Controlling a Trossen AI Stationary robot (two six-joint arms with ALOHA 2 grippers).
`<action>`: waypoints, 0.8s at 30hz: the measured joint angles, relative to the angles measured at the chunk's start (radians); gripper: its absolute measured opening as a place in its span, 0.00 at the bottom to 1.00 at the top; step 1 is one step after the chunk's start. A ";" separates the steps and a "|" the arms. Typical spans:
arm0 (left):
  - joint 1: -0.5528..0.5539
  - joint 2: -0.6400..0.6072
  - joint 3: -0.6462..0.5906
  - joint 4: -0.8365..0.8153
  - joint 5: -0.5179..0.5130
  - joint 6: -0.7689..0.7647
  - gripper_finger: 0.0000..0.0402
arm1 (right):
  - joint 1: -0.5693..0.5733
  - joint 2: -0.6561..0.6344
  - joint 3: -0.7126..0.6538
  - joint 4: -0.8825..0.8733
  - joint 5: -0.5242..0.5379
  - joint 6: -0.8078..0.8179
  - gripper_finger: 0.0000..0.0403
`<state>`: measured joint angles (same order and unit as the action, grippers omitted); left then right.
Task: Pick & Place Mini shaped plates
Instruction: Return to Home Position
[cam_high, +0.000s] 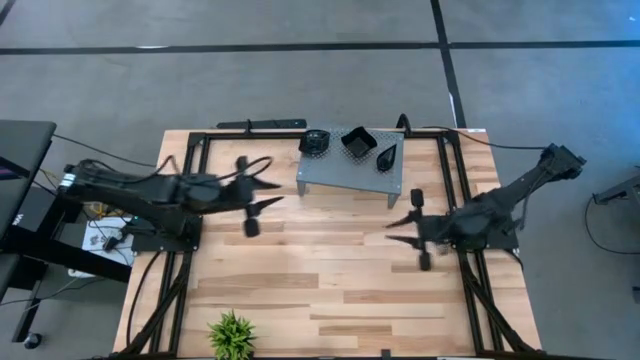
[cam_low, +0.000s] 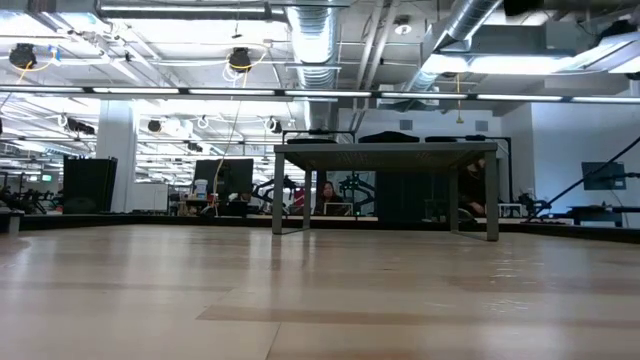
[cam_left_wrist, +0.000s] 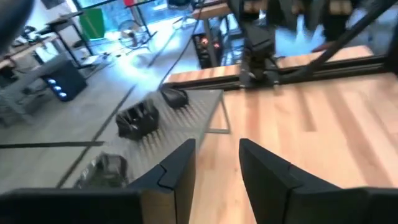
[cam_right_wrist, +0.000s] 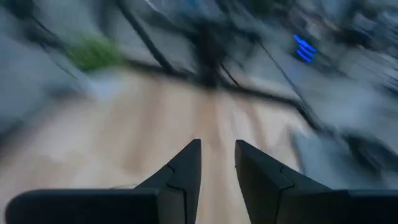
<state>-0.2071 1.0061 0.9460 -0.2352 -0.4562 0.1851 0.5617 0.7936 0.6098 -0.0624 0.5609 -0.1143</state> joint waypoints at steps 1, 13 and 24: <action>-0.010 -0.046 -0.038 0.003 0.002 -0.016 0.31 | 0.008 -0.024 0.022 0.004 -0.073 -0.020 0.23; -0.019 -0.713 -0.626 0.365 -0.001 -0.149 0.30 | 0.001 -0.473 -0.176 -0.064 -0.131 0.080 0.23; -0.014 -0.984 -0.827 0.472 -0.034 -0.115 0.30 | -0.168 -0.786 -0.424 -0.006 -0.143 0.031 0.23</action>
<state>-0.2207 0.0224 0.1192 0.2371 -0.4897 0.0704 0.3934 0.0073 0.1854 -0.0687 0.4176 -0.0837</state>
